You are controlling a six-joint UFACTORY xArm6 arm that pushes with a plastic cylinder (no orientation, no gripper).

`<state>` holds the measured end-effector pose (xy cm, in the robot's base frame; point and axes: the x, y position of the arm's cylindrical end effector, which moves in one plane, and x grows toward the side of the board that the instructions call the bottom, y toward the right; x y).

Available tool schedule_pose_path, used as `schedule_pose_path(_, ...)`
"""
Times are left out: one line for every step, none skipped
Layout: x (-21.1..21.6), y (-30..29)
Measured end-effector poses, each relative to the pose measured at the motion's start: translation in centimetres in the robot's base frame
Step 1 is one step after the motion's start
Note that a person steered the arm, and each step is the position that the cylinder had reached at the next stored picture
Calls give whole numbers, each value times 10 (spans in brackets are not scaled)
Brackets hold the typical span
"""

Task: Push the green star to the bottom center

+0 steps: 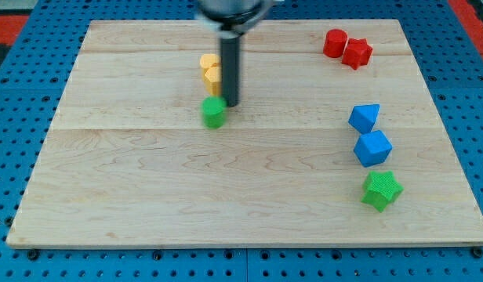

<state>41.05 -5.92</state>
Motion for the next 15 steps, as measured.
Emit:
schedule_pose_path(52, -55)
schedule_pose_path(93, 46)
schedule_pose_path(161, 149)
schedule_pose_path(196, 247)
schedule_pose_path(188, 349)
schedule_pose_path(165, 344)
schedule_pose_path(165, 246)
schedule_pose_path(165, 132)
schedule_pose_path(172, 131)
schedule_pose_path(187, 254)
schedule_pose_path(141, 312)
schedule_pose_path(119, 241)
schedule_pose_path(117, 130)
schedule_pose_path(144, 102)
schedule_pose_path(155, 176)
